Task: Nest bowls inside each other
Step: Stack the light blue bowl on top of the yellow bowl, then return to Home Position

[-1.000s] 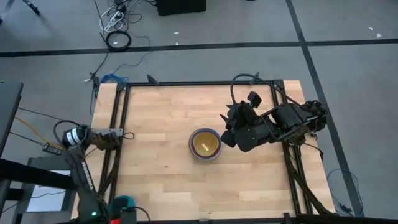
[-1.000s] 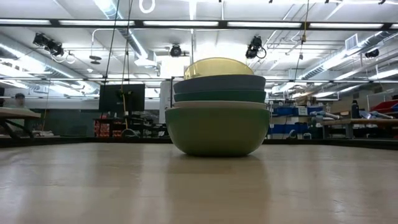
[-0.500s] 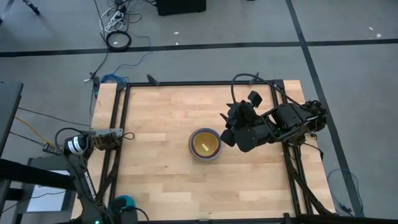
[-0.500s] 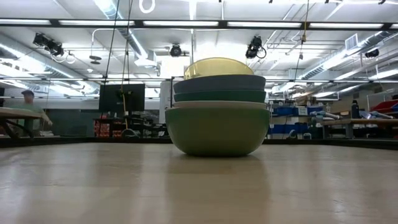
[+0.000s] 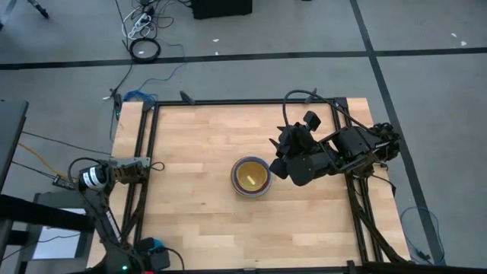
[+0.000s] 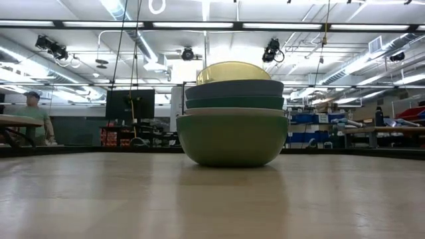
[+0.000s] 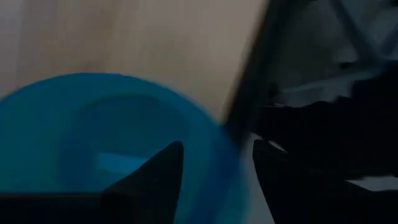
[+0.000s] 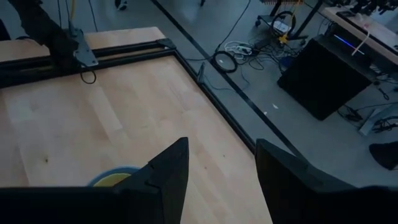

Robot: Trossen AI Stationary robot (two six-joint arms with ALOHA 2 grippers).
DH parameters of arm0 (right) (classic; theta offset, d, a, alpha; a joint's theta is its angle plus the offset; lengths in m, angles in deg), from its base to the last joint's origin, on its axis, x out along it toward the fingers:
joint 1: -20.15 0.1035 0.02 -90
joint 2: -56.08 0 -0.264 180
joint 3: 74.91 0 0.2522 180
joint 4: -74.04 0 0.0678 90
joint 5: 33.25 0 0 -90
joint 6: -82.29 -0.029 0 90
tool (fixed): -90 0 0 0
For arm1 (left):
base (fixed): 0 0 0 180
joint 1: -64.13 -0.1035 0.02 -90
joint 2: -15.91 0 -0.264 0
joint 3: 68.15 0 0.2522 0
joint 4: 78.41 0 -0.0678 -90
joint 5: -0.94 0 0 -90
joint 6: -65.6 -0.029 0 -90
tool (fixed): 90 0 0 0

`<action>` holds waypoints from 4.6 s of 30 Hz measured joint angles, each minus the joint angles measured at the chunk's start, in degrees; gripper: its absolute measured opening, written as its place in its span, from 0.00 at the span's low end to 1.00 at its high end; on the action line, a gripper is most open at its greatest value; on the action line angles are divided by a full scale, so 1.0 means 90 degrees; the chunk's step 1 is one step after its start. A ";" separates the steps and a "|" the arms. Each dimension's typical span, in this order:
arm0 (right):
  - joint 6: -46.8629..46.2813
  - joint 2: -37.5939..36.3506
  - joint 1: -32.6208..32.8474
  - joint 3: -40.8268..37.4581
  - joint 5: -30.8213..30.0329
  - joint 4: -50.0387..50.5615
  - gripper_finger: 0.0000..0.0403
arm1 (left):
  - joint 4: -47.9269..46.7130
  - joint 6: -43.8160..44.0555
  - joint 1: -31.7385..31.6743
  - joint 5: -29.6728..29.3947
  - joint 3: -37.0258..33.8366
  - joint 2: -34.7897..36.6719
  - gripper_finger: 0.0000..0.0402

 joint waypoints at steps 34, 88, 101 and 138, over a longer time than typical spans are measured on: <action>0.0146 -0.0002 -0.0063 0.0000 -0.0031 0.0000 0.43 | 0.1176 -1.0336 -0.4587 -0.2315 -0.0547 0.2600 0.00; 0.0618 -0.0984 0.1579 -0.0004 -0.1338 -0.0048 0.41 | -0.0723 -0.8777 -0.3747 -0.4727 0.0482 0.7221 0.60; -0.3867 -0.3941 0.4527 -0.5929 -0.2791 0.0137 0.41 | -0.0737 -0.9162 -0.3116 -0.4669 -0.1981 1.0314 0.59; -0.6936 -0.5865 0.2382 -1.2828 -0.0809 -0.4105 0.38 | 0.4988 -1.0732 -0.4734 -0.3148 -0.7222 1.1945 0.44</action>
